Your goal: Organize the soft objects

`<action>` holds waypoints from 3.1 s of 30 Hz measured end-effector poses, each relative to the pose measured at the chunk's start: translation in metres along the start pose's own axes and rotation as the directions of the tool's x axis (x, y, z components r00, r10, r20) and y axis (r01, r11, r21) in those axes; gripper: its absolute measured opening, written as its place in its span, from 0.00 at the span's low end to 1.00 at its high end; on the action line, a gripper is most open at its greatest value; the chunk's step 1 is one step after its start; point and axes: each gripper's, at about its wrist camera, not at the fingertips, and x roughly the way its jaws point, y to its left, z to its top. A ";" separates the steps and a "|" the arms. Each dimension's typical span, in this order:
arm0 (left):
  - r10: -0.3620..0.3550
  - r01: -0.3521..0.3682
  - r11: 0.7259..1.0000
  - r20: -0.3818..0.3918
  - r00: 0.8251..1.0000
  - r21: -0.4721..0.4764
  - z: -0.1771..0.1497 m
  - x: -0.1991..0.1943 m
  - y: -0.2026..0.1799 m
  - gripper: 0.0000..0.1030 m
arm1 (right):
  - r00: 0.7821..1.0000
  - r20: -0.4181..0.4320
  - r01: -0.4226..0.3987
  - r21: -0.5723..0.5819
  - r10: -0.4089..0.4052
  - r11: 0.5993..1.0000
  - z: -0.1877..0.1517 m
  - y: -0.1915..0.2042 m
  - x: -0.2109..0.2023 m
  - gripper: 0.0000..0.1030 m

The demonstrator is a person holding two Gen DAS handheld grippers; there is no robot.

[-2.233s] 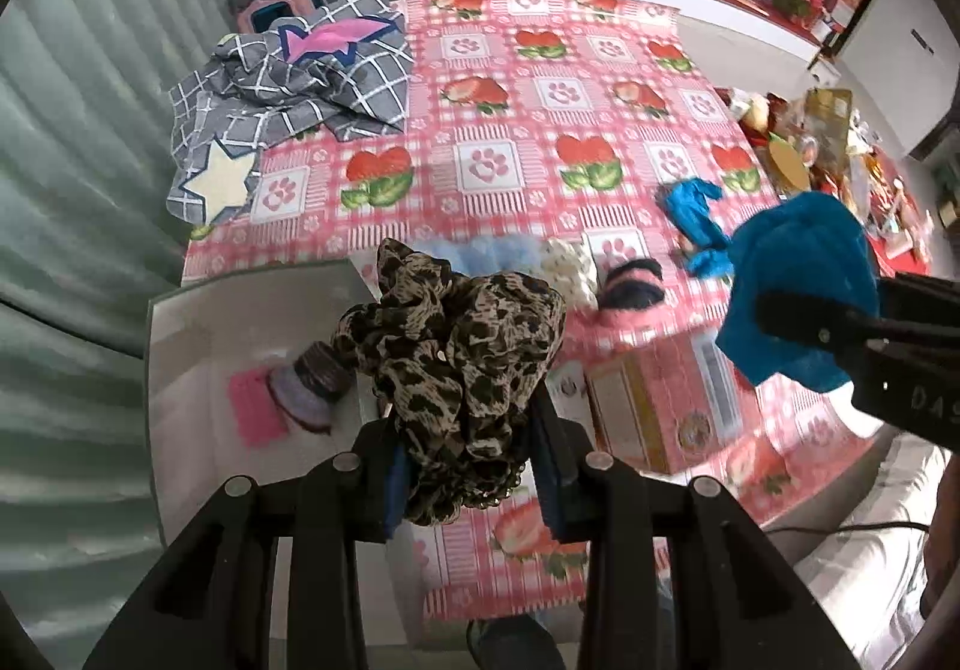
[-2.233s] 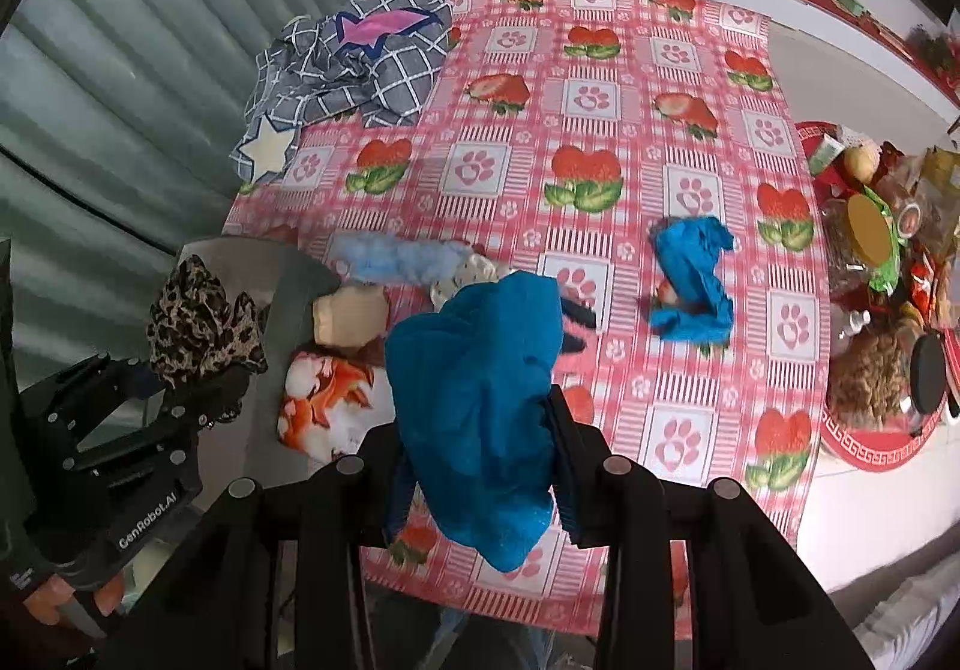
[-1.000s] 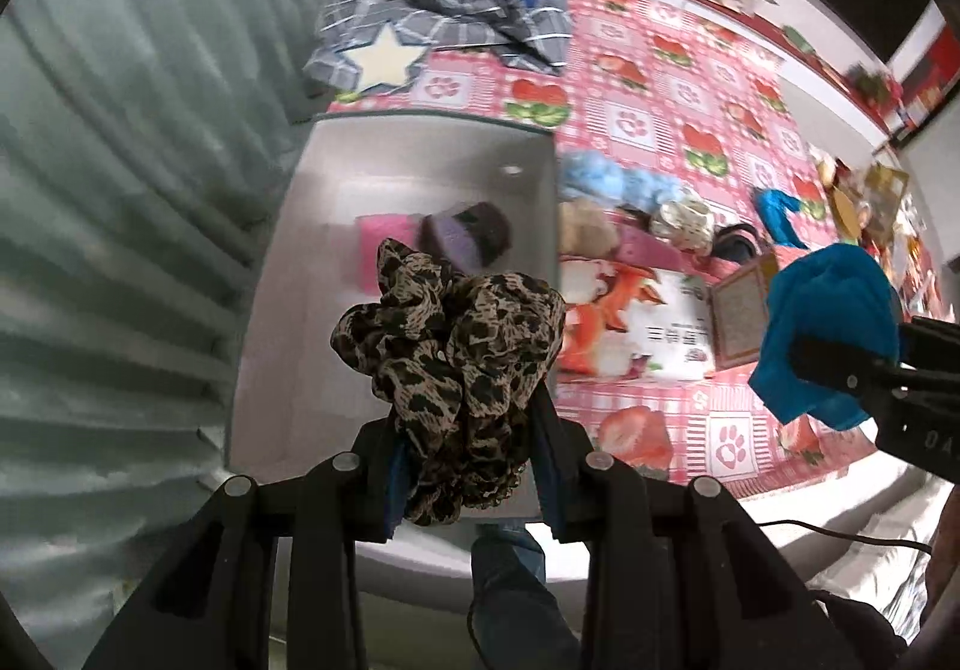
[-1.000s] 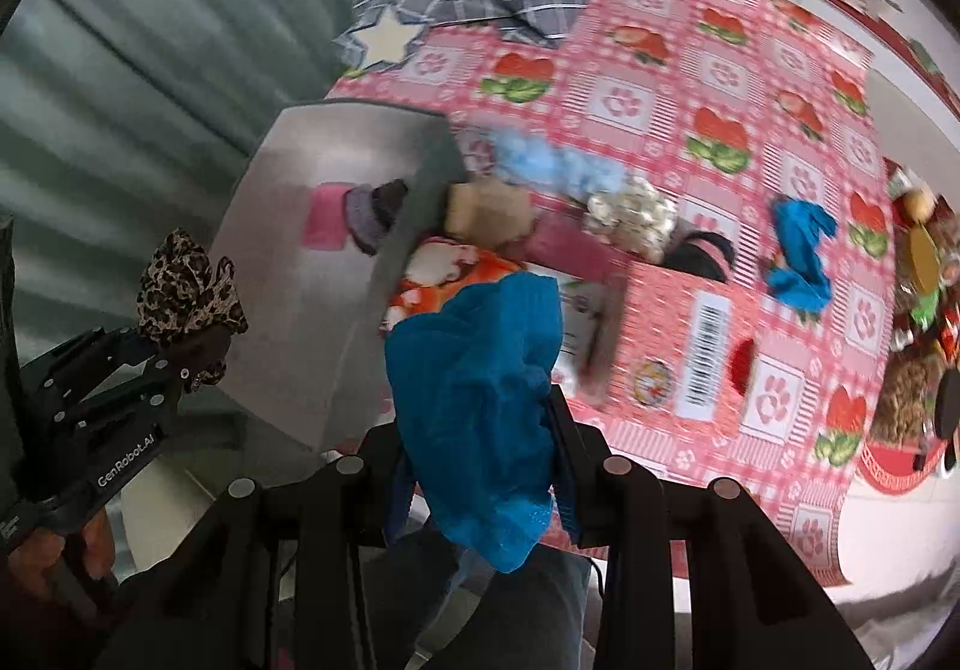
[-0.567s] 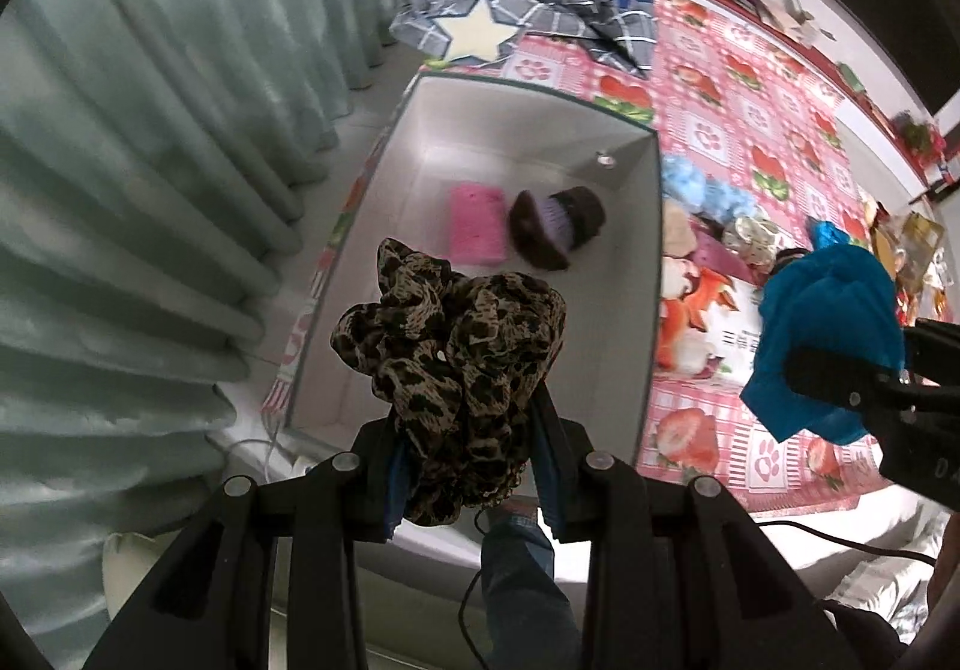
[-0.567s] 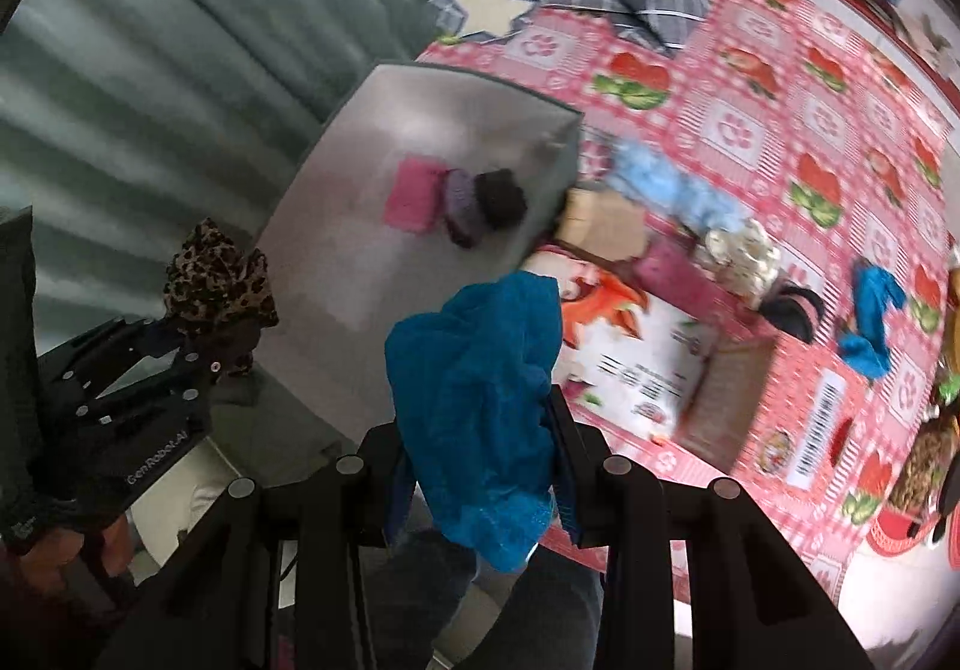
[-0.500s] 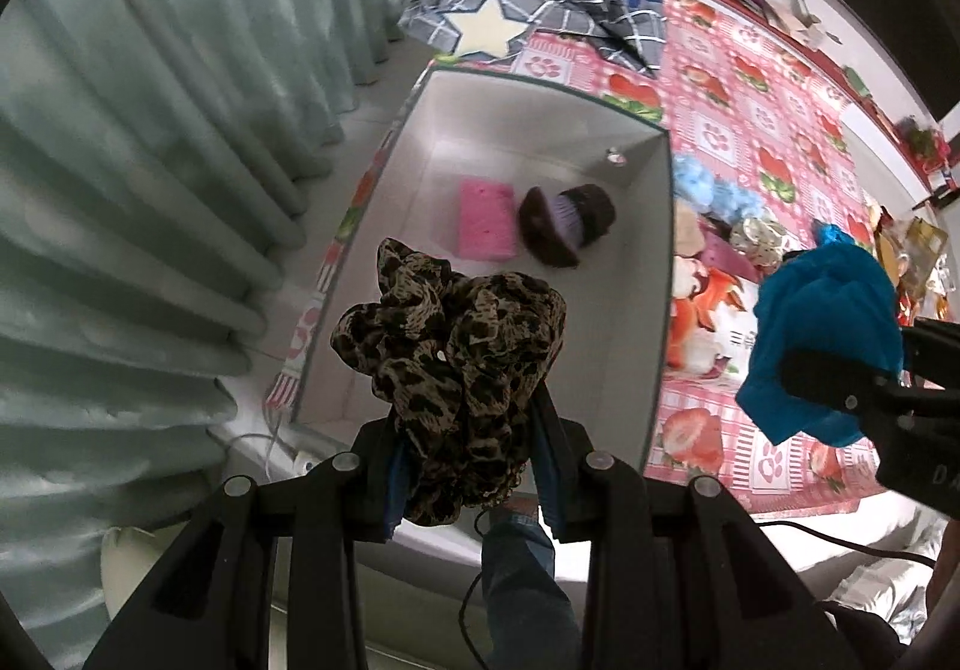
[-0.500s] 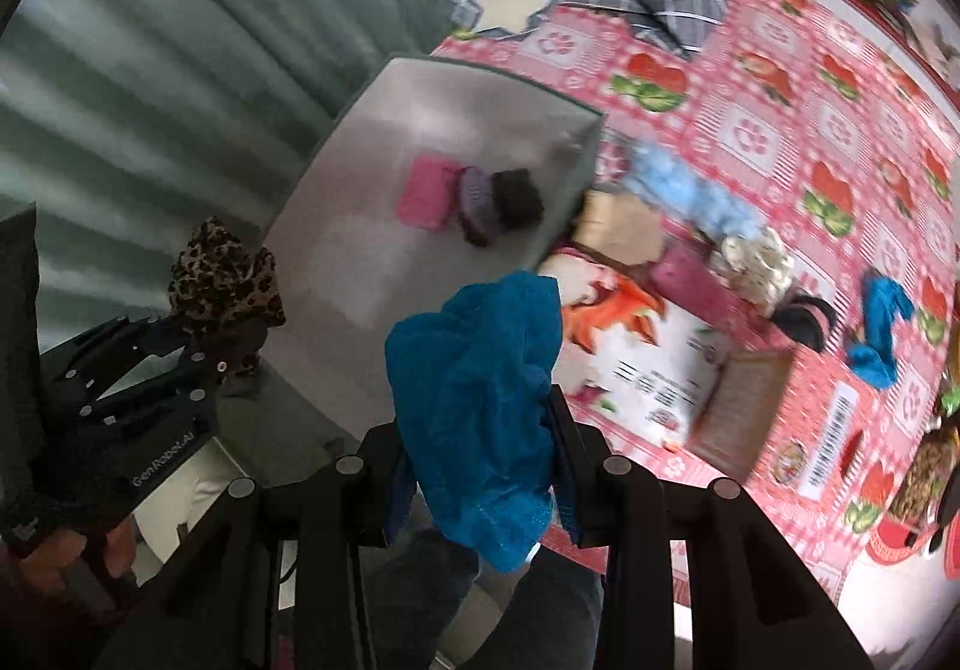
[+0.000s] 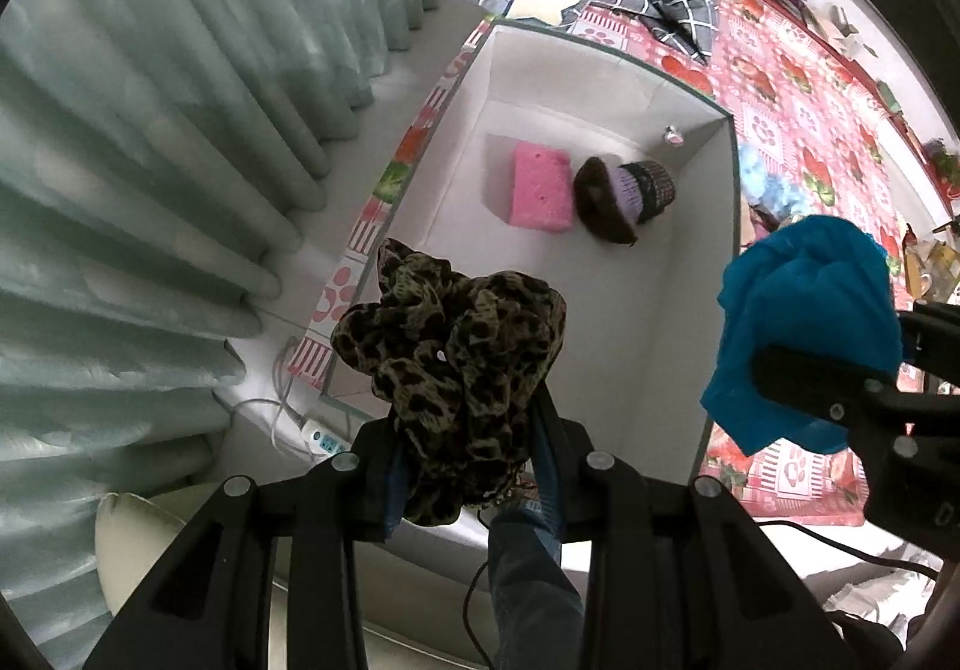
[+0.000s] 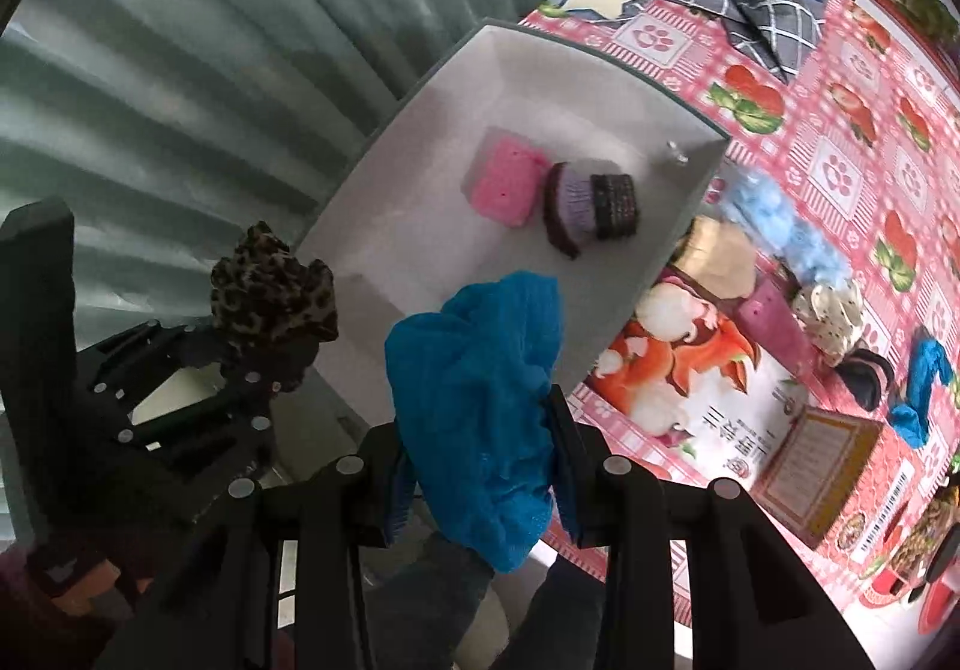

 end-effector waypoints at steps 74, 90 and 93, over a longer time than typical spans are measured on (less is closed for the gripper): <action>0.017 -0.072 0.883 0.122 0.992 0.463 0.082 -0.021 -0.185 1.00 | 0.977 0.213 -0.077 0.413 -0.014 0.908 -0.041 -0.181 -0.112 0.84; 0.273 -0.252 0.535 0.118 0.955 0.806 0.145 0.104 -0.316 1.00 | 0.975 0.210 -0.082 0.642 -0.072 0.763 -0.070 -0.342 -0.121 0.84; 0.327 -0.243 0.481 0.085 0.941 0.842 0.151 0.134 -0.329 1.00 | 0.978 0.199 -0.093 0.664 -0.056 0.742 -0.074 -0.359 -0.113 0.84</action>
